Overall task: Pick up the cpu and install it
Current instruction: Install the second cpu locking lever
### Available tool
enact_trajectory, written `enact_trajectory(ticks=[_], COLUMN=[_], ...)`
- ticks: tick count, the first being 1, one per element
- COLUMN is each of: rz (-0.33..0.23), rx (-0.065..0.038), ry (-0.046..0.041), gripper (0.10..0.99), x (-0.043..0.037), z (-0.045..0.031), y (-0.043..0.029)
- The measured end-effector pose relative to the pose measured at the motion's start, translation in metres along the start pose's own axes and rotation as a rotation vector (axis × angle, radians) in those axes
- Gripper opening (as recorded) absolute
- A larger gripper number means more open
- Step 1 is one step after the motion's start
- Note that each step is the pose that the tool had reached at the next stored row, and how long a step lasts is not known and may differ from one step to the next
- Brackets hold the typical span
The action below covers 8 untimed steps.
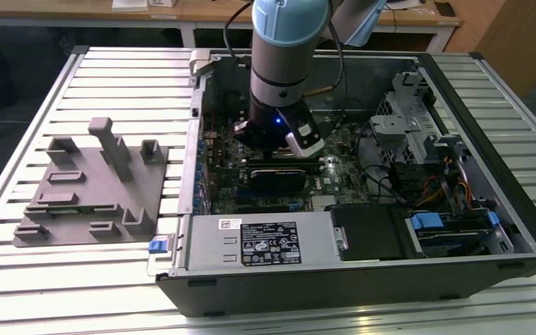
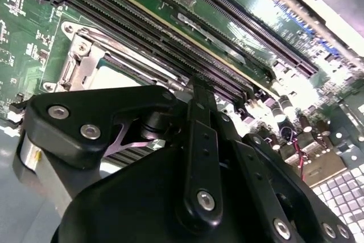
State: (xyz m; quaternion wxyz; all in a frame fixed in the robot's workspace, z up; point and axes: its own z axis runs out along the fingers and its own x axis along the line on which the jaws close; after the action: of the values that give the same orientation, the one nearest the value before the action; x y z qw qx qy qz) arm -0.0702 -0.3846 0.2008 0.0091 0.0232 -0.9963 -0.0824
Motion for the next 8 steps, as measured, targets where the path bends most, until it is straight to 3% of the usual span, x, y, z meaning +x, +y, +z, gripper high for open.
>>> enact_trajectory(ticks=[4, 8], rz=[0.0, 0.0], rx=[-0.013, -0.019], ry=[-0.0006, -0.0009], gripper=[0.106, 0.106], x=[0.0002, 0.001], z=[0.0006, 0.0014], y=[-0.0001, -0.0002])
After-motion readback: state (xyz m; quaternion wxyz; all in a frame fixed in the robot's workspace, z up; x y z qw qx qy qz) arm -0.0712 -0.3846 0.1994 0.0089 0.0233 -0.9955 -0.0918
